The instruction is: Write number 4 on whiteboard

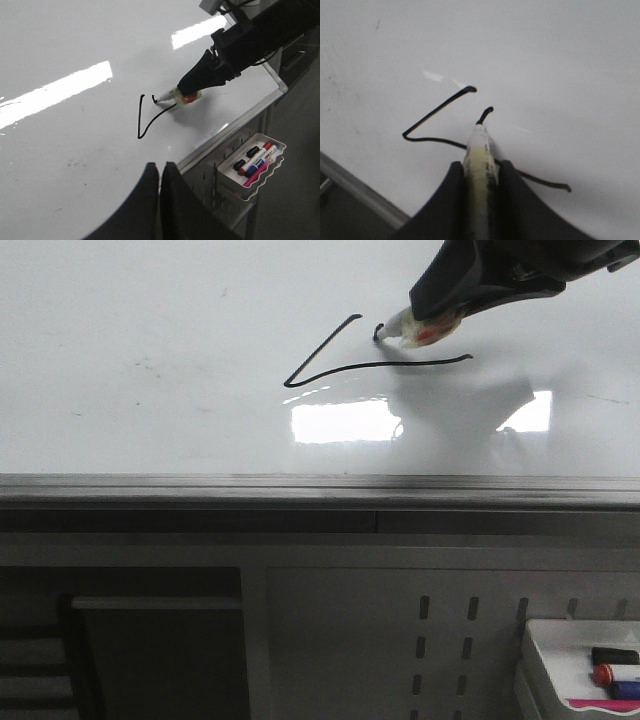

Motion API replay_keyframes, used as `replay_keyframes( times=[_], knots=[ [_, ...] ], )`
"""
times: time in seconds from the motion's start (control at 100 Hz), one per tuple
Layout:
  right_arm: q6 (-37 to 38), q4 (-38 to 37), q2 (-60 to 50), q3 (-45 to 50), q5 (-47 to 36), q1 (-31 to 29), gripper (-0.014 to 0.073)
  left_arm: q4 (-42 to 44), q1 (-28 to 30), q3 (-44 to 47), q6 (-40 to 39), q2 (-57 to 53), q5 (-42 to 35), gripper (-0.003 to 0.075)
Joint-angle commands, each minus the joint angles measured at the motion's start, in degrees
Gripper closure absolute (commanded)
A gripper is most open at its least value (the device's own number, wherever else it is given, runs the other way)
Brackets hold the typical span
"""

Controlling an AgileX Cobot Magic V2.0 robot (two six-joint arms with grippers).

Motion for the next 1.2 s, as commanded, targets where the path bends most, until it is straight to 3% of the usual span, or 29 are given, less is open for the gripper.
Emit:
replay_keyframes(
  times=[0.0,0.13,0.32,0.55,0.78,0.86,0.96,1.03,1.1,1.19],
  knots=[
    [0.3,0.7,-1.0,-1.0,1.5,0.0,0.0653,-0.5,0.1,-1.6,-0.6,0.3,-4.9,0.0741],
    [0.9,2.6,-1.0,1.8,3.9,1.2,0.0653,-0.5,0.1,-1.6,-0.6,0.3,-4.9,0.0741],
    [1.0,2.9,-0.9,5.9,0.7,5.1,0.0653,-0.5,0.1,-1.6,-0.6,0.3,-4.9,0.0741],
    [1.0,2.9,-1.6,5.5,-0.1,5.2,0.0653,-0.5,0.1,-1.6,-0.6,0.3,-4.9,0.0741],
    [-0.4,1.6,-10.2,2.3,5.2,9.1,0.0653,-2.6,0.1,-1.6,-0.6,0.5,-5.1,0.0733],
    [-0.6,-1.7,-13.6,1.4,7.6,11.5,0.0653,-2.6,0.1,-2.0,0.3,1.8,-3.6,0.0644],
    [-0.8,-7.2,-15.9,1.1,10.8,14.3,0.0653,-2.9,-0.1,-3.9,2.9,5.5,0.1,0.0419],
    [-3.1,-11.3,-16.4,1.1,13.9,16.5,0.0654,-3.1,-0.1,-6.2,3.2,9.5,3.3,0.0307],
    [-9.3,-12.8,-16.5,1.1,18.0,18.7,0.0654,-3.9,-0.4,-9.1,5.5,13.6,6.4,0.029],
    [-15.9,-12.9,-16.5,1.1,20.1,22.0,0.0654,-10.0,-2.5,-13.5,17.0,18.9,10.3,0.0328]
  ],
)
